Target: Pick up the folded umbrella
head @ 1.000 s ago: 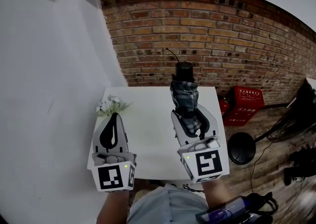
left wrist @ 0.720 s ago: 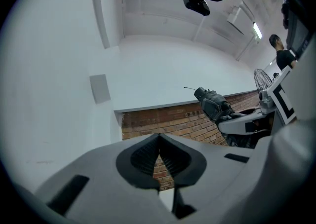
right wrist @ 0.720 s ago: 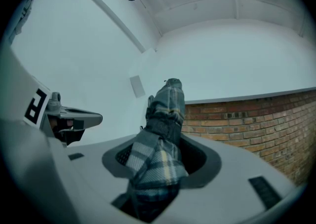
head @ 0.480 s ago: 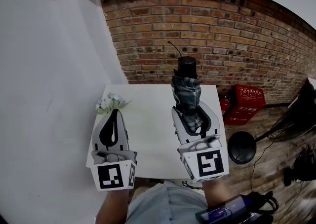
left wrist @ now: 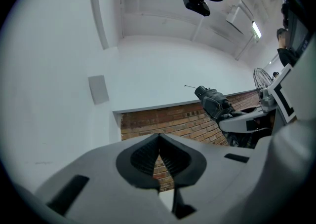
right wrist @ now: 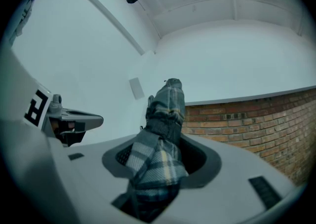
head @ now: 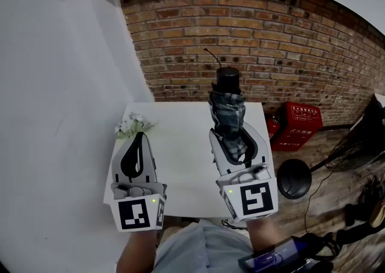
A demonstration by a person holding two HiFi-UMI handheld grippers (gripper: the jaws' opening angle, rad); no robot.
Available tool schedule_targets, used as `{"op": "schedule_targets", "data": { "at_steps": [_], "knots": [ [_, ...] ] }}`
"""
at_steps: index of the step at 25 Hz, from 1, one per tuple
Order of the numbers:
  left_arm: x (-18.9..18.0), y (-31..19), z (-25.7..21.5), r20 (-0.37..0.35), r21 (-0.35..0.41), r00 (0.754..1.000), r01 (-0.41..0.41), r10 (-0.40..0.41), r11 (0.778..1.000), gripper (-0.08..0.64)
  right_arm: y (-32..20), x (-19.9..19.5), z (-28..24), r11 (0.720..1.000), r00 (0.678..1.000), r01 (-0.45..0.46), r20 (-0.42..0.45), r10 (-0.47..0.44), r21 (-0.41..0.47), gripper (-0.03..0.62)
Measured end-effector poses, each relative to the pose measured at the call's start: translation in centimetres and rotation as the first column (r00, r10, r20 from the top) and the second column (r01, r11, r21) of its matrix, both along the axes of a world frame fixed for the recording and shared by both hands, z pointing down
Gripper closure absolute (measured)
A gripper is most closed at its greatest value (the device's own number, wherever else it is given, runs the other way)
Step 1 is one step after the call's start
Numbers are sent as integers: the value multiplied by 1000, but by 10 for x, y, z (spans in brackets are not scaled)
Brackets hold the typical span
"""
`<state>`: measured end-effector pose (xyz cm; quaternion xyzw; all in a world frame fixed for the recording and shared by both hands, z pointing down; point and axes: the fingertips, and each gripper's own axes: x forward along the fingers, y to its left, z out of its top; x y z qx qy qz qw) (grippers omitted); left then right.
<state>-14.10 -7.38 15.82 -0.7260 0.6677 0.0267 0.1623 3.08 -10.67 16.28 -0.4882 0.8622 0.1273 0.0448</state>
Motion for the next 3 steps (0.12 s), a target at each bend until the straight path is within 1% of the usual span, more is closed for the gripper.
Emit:
{"op": "schedule_targets", "data": {
  "at_steps": [3],
  "knots": [
    [0,-1,2,1,1,1000,0,0,1000,554,-1,1,2,1000,1000,1,0,-1,-1,385]
  ]
}}
